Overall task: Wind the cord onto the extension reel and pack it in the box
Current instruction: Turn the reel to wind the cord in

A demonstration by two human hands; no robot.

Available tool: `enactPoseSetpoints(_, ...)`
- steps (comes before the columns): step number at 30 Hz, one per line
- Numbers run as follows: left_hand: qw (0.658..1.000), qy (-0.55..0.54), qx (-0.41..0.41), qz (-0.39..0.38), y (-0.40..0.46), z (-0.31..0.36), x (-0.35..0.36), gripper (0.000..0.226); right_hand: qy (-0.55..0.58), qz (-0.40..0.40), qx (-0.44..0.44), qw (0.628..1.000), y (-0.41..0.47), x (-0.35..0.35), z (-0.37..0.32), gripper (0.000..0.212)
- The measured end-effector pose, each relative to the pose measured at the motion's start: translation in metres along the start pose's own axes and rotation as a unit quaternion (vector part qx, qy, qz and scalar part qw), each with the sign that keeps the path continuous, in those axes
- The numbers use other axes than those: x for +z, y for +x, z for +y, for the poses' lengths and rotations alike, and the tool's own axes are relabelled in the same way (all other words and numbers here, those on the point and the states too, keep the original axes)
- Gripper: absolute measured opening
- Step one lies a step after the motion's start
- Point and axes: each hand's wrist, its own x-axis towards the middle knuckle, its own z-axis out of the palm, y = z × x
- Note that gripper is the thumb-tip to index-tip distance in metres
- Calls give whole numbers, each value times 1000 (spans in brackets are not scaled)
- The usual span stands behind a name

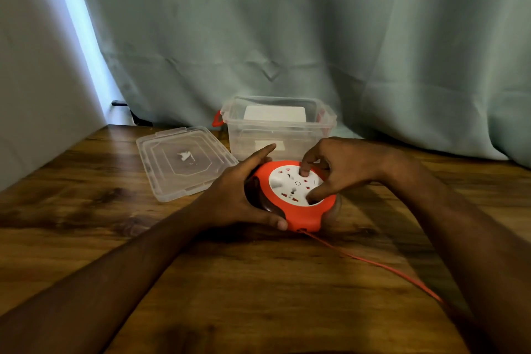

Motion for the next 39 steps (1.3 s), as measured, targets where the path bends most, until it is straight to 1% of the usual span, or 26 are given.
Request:
enactPoseSetpoints(5,1000,1,1,4,0,1,0,131,-34,17,3,999,-4,2,-13,43)
enactPoseSetpoints(7,1000,3,-1,2,0,2,-1,133,-44,27,3,999,-4,5,-15,45)
enactPoseSetpoints(11,1000,1,-2,-2,1,3,0,132,-66,49,12,997,0,9,-19,59)
enactPoseSetpoints(14,1000,-1,-2,-3,1,2,0,132,-38,41,20,998,1,9,-24,57)
enactPoseSetpoints(16,1000,0,-2,-4,1,2,-1,132,-27,39,9,999,0,8,-23,55)
enactPoseSetpoints(18,1000,1,0,-4,1,2,-1,132,-8,39,-8,999,0,4,-18,40)
enactPoseSetpoints(20,1000,1,-1,-3,1,2,-1,132,16,35,-22,999,0,0,-11,16)
enactPoseSetpoints(21,1000,2,-2,-2,0,2,0,132,29,26,-24,999,-1,-2,-9,20)
enactPoseSetpoints(23,1000,2,0,-1,0,2,0,131,49,6,-21,999,1,-3,-5,45)
enactPoseSetpoints(24,1000,0,0,-2,0,2,-1,131,45,-2,-18,999,1,-2,-5,53)
enactPoseSetpoints(26,1000,-4,1,-3,0,2,-1,131,22,-21,-23,999,2,0,-4,61)
enactPoseSetpoints(28,1000,-8,1,-4,0,2,-1,131,11,-26,-29,999,3,0,-1,62)
enactPoseSetpoints(34,1000,-14,0,-5,0,1,-1,131,34,-20,-26,999,0,-1,2,59)
enactPoseSetpoints(39,1000,-8,-4,-1,1,0,0,134,10,-7,4,1000,-1,0,-2,62)
